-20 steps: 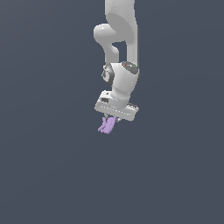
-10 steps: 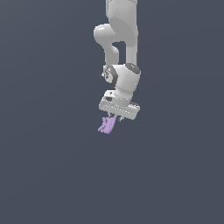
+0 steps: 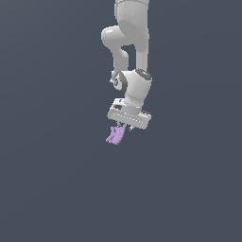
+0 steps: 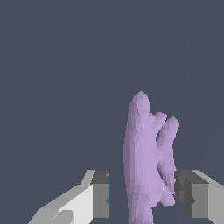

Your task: Pick up the object and move it to a goal position.

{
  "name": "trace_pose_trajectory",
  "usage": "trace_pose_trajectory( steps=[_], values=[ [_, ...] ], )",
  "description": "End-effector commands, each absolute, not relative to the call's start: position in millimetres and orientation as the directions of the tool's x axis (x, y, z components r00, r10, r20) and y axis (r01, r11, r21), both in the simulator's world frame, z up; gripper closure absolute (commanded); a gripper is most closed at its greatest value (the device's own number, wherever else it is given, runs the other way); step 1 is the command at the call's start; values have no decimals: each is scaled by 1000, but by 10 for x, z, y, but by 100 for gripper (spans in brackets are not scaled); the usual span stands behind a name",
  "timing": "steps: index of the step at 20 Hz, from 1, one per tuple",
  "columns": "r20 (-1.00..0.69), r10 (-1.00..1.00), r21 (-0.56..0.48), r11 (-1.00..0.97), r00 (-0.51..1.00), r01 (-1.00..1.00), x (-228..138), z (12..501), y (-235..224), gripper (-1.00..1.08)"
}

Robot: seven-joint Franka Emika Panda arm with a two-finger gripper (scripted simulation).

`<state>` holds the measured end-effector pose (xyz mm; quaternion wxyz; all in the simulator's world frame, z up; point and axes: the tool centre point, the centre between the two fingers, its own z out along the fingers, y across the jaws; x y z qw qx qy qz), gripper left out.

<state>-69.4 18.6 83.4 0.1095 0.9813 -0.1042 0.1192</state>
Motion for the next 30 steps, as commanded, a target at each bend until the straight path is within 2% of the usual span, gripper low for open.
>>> trace_pose_trajectory(
  steps=[1,10,11,23,30],
  values=[
    [256,-178,190,-954,950,-231,-688,789,175,-20],
    [257,-179,189,-954,950,-231,-659,602,127,-20],
    [257,-179,189,-954,950,-231,-659,602,127,108],
    [257,-179,189,-954,950,-231,-655,613,122,108],
    [257,-179,189,-954,950,-231,-602,807,3,108]
  ],
)
